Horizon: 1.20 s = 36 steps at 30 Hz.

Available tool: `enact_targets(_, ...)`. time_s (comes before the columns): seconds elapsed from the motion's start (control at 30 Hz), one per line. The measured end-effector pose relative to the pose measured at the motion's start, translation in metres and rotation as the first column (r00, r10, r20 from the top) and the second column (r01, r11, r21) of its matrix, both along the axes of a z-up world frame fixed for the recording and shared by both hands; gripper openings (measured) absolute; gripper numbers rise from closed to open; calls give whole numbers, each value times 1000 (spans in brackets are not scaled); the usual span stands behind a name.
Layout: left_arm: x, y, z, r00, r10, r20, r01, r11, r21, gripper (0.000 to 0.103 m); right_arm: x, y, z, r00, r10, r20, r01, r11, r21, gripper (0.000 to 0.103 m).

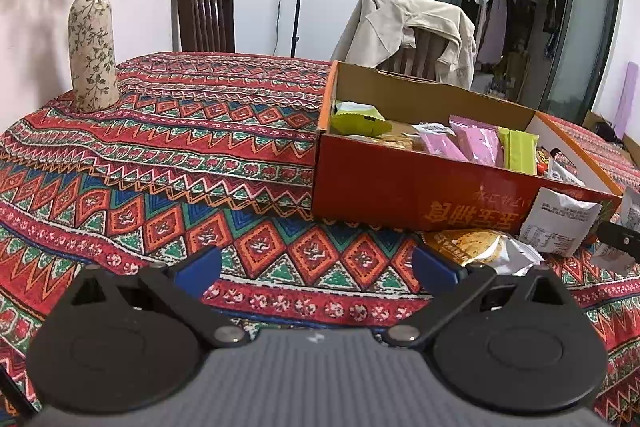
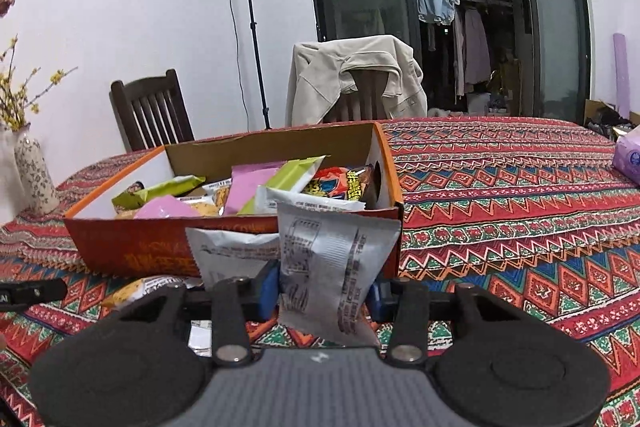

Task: Organize snacks
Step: 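Grasp another white printed packet with the right gripper, then lower the left gripper onto a cracker packet and close it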

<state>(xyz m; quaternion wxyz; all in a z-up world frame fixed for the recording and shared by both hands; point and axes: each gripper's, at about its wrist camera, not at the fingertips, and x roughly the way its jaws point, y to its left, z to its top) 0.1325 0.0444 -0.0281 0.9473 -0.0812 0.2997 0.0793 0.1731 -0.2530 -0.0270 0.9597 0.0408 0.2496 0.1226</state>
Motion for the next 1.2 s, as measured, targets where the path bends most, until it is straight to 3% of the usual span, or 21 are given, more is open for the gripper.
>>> enact_targets(0.27, 12, -25, 26, 998, -66, 22, 65, 998, 19, 103, 2, -10, -4, 1000, -1, -1, 1, 999, 45, 42)
enact_targets(0.5, 35, -52, 28, 992, -120, -25, 120, 993, 2, 103, -1, -13, -6, 1000, -21, 7, 21, 999, 48, 42)
enact_targets(0.93, 73, -86, 4, 974, -197, -115, 195, 980, -28, 103, -3, -16, -5, 1000, -27, 15, 26, 998, 57, 42)
enact_targets(1.2, 82, -84, -17, 976, -163, -145, 162, 987, -16, 103, -2, -12, -6, 1000, -20, 10, 19, 999, 48, 42)
